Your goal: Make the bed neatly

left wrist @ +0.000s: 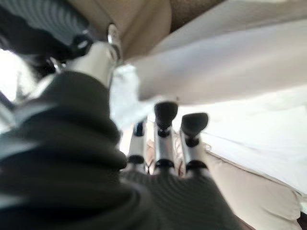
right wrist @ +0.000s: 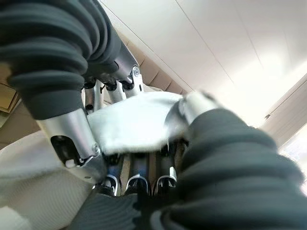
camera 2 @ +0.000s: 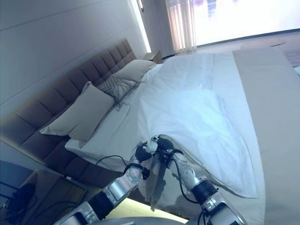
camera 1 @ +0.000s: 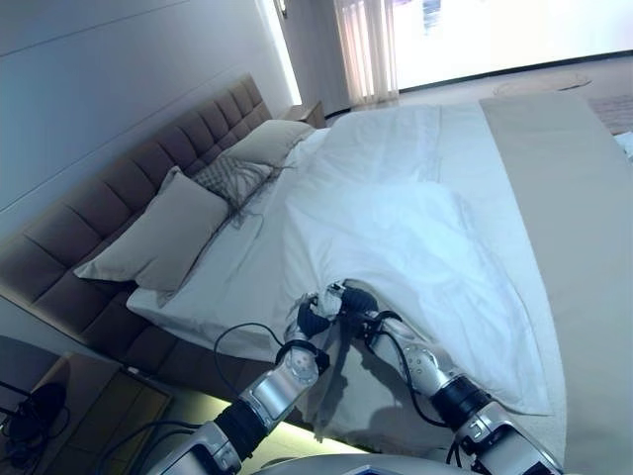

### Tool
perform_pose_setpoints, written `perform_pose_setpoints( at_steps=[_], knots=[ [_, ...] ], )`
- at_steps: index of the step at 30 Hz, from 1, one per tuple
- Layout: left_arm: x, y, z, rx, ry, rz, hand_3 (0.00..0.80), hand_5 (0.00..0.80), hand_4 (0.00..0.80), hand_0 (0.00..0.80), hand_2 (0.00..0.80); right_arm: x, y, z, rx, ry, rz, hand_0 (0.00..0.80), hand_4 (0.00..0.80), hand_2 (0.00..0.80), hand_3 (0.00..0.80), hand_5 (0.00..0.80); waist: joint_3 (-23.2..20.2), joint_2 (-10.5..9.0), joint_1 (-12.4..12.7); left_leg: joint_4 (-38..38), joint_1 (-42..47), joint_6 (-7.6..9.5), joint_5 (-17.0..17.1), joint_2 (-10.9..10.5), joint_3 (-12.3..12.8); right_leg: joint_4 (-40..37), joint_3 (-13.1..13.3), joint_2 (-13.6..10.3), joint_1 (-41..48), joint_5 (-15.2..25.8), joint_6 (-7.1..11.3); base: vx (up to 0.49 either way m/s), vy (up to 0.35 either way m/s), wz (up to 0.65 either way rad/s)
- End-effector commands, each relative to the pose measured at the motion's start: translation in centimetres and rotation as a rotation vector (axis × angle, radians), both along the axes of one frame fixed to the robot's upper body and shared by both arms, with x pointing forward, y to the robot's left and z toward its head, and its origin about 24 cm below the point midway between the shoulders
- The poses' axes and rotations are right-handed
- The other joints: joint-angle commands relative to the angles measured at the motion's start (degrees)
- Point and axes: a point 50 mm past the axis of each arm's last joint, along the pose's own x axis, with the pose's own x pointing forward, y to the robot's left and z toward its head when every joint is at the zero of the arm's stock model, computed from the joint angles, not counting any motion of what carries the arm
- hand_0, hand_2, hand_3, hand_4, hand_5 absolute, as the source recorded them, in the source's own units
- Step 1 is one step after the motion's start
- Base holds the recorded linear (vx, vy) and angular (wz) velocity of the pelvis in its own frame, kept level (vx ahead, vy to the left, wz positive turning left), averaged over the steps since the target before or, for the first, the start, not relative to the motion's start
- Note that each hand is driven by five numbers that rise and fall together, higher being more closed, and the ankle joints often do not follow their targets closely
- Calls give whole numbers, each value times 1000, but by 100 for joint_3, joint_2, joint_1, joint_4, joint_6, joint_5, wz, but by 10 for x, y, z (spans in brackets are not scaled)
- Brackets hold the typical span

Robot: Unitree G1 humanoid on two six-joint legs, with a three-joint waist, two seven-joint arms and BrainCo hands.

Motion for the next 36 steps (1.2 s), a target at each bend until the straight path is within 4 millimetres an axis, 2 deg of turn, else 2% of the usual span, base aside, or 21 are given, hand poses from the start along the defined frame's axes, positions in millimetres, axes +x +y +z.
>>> perform_pose_setpoints(
  at_steps=[1,22,29,36],
  knots=[
    [55,3,48,23,-265,76,800,800,800,800,800,-27,90,54,358,-70,265,0,0,0,0,0,-85,-460,-151,66,-113,60,215,245,-334,-2778,-318,-110,1542,1918,712,0,0,0],
    [55,15,45,56,-288,78,800,800,800,800,800,-32,75,54,375,-84,248,0,0,0,0,0,69,-537,-191,185,-302,34,219,287,-347,-2694,-190,-70,1384,1875,705,-5,-8,0],
    [56,25,47,76,-310,99,800,800,800,800,800,-36,67,55,368,-88,254,0,0,0,0,0,115,-593,-221,165,-348,16,235,311,-330,-2707,-127,-43,1315,1886,726,-40,-28,-3],
    [56,42,44,114,-323,149,800,800,800,800,800,-37,54,44,259,-123,226,0,0,0,0,0,103,-652,-236,180,-367,-2,234,339,-308,-2724,-107,-5,1309,1878,715,-24,-25,-4]
  ],
)
